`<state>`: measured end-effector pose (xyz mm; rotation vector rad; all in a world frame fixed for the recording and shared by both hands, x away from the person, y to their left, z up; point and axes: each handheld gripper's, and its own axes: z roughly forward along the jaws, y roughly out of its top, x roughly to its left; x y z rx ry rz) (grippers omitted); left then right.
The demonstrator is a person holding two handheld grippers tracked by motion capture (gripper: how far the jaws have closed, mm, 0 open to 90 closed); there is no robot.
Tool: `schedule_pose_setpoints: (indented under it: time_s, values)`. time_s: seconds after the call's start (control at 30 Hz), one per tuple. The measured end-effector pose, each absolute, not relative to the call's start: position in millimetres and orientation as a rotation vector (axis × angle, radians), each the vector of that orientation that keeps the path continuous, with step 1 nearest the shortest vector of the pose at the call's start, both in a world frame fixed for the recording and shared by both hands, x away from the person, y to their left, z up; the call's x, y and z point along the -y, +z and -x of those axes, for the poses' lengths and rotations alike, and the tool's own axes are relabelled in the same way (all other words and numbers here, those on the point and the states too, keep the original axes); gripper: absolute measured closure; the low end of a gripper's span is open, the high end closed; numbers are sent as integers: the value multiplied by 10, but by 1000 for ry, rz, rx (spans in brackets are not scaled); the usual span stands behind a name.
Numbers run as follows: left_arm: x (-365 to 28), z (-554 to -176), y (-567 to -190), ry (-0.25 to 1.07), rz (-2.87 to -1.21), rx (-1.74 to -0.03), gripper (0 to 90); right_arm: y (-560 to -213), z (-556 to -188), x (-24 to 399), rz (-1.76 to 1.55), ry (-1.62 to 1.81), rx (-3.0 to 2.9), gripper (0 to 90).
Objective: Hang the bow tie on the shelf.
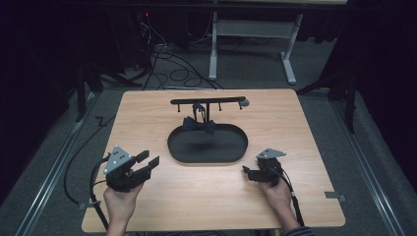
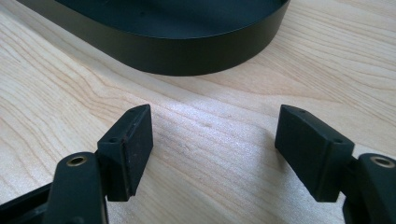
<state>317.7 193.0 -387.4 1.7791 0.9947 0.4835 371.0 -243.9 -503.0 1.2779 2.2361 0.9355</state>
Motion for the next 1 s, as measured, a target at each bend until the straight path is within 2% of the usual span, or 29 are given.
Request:
schedule_pose_setpoints:
  time_s: [1.0]
  values:
    - [-2023, -3166, -4119, 466, -1776, -1072, 519, -5029, -3711, 2436, -1283, 935, -2234, 292]
